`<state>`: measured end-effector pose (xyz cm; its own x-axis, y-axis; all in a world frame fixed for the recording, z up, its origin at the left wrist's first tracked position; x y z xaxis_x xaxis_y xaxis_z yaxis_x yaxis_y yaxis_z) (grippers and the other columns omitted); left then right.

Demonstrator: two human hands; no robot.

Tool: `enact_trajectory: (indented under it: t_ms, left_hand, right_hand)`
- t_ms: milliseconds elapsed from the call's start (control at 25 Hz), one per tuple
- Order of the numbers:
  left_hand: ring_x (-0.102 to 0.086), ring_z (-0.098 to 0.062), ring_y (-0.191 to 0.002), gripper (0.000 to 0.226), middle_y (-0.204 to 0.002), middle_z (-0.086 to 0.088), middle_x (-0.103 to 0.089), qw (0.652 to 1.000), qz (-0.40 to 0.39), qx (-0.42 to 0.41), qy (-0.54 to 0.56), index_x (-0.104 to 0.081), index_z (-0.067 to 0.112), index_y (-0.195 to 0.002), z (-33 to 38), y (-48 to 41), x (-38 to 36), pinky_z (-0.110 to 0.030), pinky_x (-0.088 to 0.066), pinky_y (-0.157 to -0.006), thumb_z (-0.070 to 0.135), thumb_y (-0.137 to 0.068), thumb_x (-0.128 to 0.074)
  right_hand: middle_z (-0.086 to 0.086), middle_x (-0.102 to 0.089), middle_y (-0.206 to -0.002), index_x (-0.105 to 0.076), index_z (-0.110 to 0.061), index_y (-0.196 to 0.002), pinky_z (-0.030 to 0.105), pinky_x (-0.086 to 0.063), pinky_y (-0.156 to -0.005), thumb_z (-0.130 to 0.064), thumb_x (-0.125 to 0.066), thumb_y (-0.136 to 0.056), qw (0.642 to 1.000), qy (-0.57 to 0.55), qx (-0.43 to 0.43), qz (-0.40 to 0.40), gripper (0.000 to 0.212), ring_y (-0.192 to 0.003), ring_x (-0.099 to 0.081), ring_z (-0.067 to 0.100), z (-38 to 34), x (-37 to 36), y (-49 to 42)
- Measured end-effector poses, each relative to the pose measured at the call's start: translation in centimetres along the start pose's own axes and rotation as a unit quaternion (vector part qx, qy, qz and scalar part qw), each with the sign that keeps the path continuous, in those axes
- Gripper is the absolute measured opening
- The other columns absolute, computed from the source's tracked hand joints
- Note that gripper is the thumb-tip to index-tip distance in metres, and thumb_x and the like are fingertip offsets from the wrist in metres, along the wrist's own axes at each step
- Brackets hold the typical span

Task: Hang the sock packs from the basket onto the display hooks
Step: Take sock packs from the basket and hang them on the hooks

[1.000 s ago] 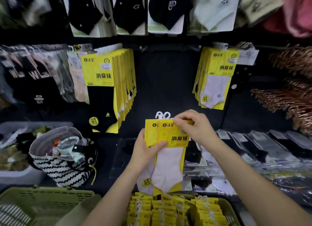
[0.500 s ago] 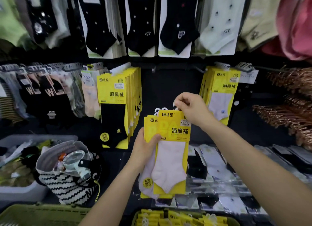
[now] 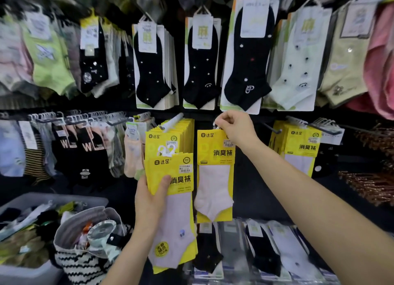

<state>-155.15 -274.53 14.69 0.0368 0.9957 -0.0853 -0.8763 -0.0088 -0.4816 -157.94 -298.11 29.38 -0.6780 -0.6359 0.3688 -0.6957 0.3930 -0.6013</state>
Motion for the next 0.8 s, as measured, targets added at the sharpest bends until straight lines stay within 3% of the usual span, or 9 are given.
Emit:
enact_trajectory:
  t_ms: [120,240,320,400,520,640,800]
  left_hand:
    - [-0.060,0.011,-0.085,0.017,-0.094,0.018,-0.063,1.000,-0.007,0.007,0.000,-0.054,0.037,-0.099,0.8,-0.6,0.7,0.000,-0.042,-0.060,0.027,-0.087,-0.061]
    - [-0.062,0.014,-0.081,0.018,-0.088,0.021,-0.068,1.000,-0.027,0.002,0.013,-0.054,0.042,-0.093,1.5,-0.7,0.1,0.000,-0.043,-0.061,0.026,-0.088,-0.061]
    - [-0.062,0.010,-0.084,0.015,-0.088,0.022,-0.068,0.999,-0.035,0.010,0.021,-0.055,0.039,-0.094,1.6,-0.6,-0.5,-0.001,-0.044,-0.062,0.028,-0.087,-0.061]
    - [-0.061,0.007,-0.089,0.016,-0.095,0.017,-0.066,0.999,-0.044,0.010,0.021,-0.057,0.032,-0.103,1.6,-0.5,-1.3,-0.001,-0.044,-0.064,0.030,-0.087,-0.061]
    - [-0.061,0.008,-0.089,0.022,-0.099,0.015,-0.064,0.997,-0.065,0.008,0.028,-0.056,0.027,-0.107,2.1,0.0,-3.2,-0.002,-0.044,-0.064,0.032,-0.085,-0.061]
    - [-0.061,0.006,-0.090,0.016,-0.100,0.016,-0.064,0.996,-0.080,0.010,0.039,-0.055,0.033,-0.100,2.6,0.7,-5.1,-0.004,-0.046,-0.067,0.035,-0.085,-0.061]
    - [-0.064,-0.008,-0.099,0.049,-0.110,0.004,-0.065,0.989,-0.106,0.035,0.094,-0.055,0.020,-0.115,2.3,1.6,-6.5,-0.025,-0.053,-0.080,0.051,-0.078,-0.049]
  right_hand:
    - [-0.012,-0.063,-0.068,-0.062,-0.026,-0.066,0.018,-0.041,-0.061,-0.017,-0.061,-0.086,0.999,0.040,0.002,-0.006,0.022,-0.067,-0.058,0.003,0.4,-0.9,-0.1]
    - [-0.012,-0.063,-0.074,-0.065,-0.021,-0.076,0.022,-0.043,-0.067,-0.019,-0.057,-0.090,0.998,0.066,-0.019,-0.014,0.016,-0.074,-0.059,0.006,0.9,-1.1,0.3]
    - [-0.013,-0.059,-0.082,-0.068,-0.019,-0.087,0.019,-0.041,-0.069,-0.022,-0.054,-0.092,0.996,0.083,0.013,0.032,0.015,-0.076,-0.054,0.002,0.2,-0.2,1.2]
    - [-0.014,-0.055,-0.076,-0.064,-0.018,-0.082,0.017,-0.041,-0.065,-0.031,-0.054,-0.091,0.995,0.037,0.051,0.072,0.018,-0.069,-0.052,0.001,-0.6,0.2,3.3]
    - [-0.006,-0.060,-0.074,-0.058,-0.020,-0.079,0.024,-0.048,-0.063,-0.046,-0.065,-0.080,0.999,-0.043,-0.002,-0.025,0.027,-0.066,-0.055,0.002,-0.4,-1.2,6.3]
    - [0.011,-0.067,-0.087,-0.059,-0.028,-0.080,0.041,-0.056,-0.075,-0.033,-0.073,-0.077,0.995,-0.058,-0.046,-0.070,0.015,-0.082,-0.065,0.026,0.5,-1.2,7.5]
    - [-0.001,-0.071,-0.086,-0.063,-0.030,-0.081,0.028,-0.057,-0.073,-0.018,-0.069,-0.083,0.992,-0.106,-0.047,-0.038,0.013,-0.082,-0.069,0.016,1.4,0.5,7.9]
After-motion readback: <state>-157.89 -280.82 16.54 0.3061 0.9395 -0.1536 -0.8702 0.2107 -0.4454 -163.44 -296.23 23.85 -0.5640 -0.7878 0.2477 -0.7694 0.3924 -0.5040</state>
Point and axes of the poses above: each hand's wrist, its own y-axis away from the middle knuckle, its own x-axis out of the back of the hand, z = x × y, the point moved 6 cm from there along -y, towards the middle knuckle
